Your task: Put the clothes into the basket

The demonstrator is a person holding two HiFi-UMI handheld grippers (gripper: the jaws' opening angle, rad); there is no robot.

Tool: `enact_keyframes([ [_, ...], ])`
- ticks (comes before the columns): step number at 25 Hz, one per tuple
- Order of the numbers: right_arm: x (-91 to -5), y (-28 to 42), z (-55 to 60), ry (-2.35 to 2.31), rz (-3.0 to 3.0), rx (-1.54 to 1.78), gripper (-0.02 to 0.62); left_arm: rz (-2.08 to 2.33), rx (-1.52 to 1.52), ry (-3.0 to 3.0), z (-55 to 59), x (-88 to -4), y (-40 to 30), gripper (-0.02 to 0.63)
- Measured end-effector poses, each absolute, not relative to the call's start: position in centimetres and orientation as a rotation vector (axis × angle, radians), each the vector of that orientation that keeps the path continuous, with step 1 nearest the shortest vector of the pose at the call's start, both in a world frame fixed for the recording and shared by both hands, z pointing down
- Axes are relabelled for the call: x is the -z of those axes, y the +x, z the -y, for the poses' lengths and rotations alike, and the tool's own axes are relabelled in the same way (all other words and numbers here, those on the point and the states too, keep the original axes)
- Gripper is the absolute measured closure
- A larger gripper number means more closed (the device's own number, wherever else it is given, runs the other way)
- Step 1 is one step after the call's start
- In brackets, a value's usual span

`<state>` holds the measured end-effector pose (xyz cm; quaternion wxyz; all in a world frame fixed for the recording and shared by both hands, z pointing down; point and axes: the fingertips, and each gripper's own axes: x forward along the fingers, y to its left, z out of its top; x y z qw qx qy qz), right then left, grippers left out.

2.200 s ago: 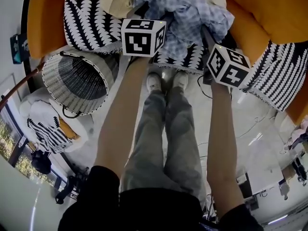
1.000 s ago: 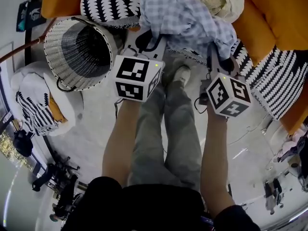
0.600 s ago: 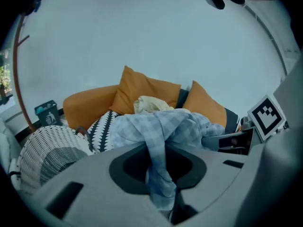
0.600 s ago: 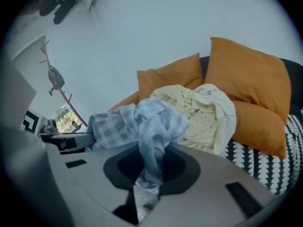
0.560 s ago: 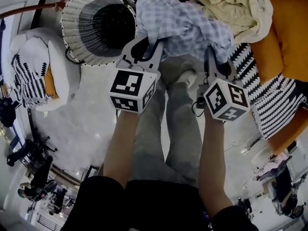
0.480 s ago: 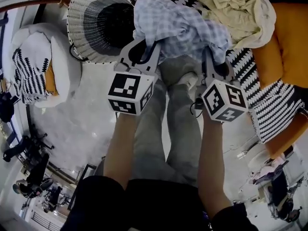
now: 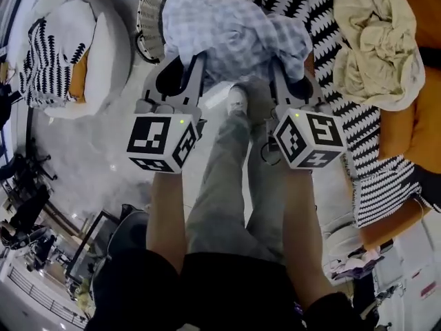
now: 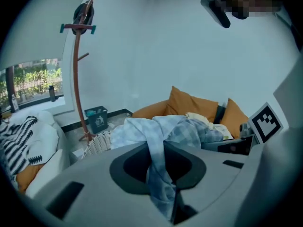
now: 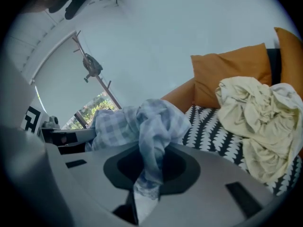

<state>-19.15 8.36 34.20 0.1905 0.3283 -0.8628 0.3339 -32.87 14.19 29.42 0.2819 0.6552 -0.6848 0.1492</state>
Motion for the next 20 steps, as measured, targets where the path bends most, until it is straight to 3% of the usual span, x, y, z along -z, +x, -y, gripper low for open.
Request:
enact_keyframes([
  [8, -35.7, -28.2, -8.9, 0.754, 2.428, -0.891, 0.523, 1.937, -0.415, 1.655, -15.6, -29.9, -41.1, 0.537],
  [17, -41.3, -31.4, -10.2, 0.647, 2.303, -0.856, 0.523, 1.857, -0.396, 1.502, -16.2, -37.6, -43.6, 0.548],
  [19, -42.8, -31.5, -10.6, 0.634, 2.256, -0.863, 0.493, 1.827, -0.406, 1.485, -16.2, -39.0, -43.5, 0.546],
  [20, -43.5, -31.5, -10.9, 0.63, 2.224, -0.866, 0.444, 1.803, -0.422, 1.475, -16.3, -39.8, -43.3, 0.537],
])
